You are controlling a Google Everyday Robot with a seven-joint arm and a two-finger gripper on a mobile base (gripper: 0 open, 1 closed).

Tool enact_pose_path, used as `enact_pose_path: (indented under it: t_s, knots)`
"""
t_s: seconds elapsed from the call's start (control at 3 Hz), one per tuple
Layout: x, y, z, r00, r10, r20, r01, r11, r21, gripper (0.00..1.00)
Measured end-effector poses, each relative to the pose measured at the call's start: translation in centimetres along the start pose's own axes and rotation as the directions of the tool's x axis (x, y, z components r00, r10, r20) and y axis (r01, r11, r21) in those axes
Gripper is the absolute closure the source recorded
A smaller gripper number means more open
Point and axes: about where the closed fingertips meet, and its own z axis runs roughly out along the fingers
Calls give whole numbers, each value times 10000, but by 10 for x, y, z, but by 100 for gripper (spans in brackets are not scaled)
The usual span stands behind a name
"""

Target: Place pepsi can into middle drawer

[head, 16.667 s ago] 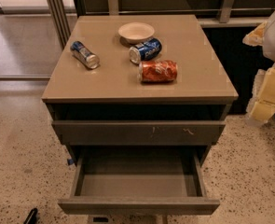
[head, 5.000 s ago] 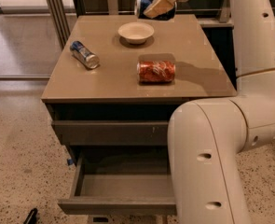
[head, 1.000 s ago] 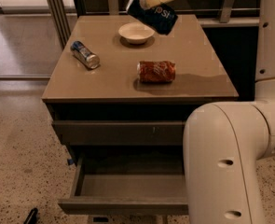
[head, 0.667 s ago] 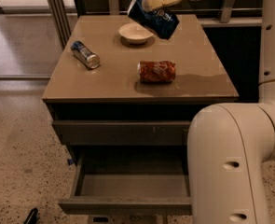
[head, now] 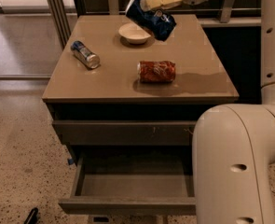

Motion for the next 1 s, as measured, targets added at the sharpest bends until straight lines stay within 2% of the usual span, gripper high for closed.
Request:
enact_pose_path:
  t_s: [0.33,0.67,1.0]
  knots:
    - [0,-2,14,9988,473,153,-464,9975,-539,100]
    - [14,8,34,9855,1696,14,-1649,9604,-2245,100]
    - [27,27,34,9594,2816,-141,-2673,8924,-3636,100]
